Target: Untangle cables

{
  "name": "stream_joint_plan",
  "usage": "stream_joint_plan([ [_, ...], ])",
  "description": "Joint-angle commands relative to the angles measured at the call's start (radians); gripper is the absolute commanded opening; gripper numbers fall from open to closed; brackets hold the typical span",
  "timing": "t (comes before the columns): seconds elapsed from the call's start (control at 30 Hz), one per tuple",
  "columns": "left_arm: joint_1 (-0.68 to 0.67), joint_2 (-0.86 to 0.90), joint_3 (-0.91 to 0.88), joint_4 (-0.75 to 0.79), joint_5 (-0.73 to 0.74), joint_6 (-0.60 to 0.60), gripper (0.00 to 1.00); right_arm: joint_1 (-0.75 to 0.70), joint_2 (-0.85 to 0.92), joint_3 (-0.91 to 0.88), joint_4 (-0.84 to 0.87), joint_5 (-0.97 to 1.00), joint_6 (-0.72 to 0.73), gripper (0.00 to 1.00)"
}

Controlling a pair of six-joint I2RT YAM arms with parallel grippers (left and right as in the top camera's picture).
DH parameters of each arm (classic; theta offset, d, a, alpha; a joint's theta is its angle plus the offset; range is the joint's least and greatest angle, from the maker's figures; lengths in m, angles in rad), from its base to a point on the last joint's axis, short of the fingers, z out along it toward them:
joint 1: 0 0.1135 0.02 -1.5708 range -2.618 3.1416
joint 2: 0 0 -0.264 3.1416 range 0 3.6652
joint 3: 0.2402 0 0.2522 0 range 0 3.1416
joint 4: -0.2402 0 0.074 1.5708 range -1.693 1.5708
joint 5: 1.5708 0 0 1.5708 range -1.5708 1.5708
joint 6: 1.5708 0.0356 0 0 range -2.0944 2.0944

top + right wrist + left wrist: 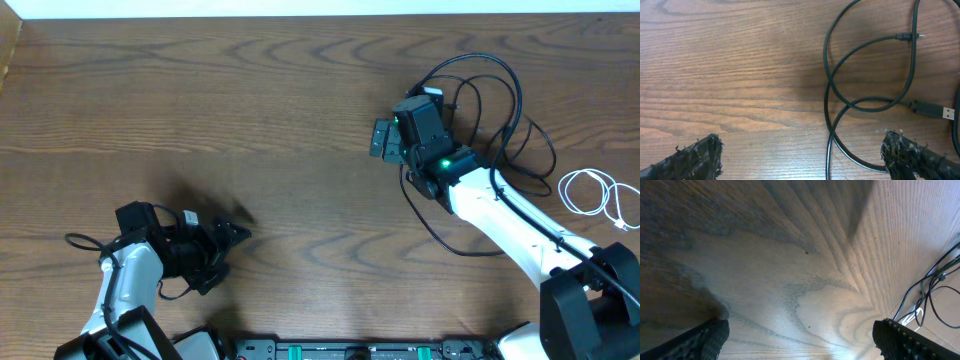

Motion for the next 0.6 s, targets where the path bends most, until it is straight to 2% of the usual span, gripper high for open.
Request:
stream_joint_plan([
  [0.0, -0.003, 0.007, -0.003, 0.0, -0.029, 0.006, 0.98, 0.005, 0.01, 0.003, -0.011, 0.008, -0.006, 0.99],
  [0.37, -0.003, 0.007, -0.003, 0.0, -0.029, 0.006, 0.98, 0.01, 0.0, 0.003, -0.027, 0.008, -0.006, 0.99],
  [0.57, -0.003, 0.007, -0.003, 0.0, -0.029, 0.006, 0.98, 0.022, -0.074, 0.003, -0.027, 0.008, -0.006, 0.99],
])
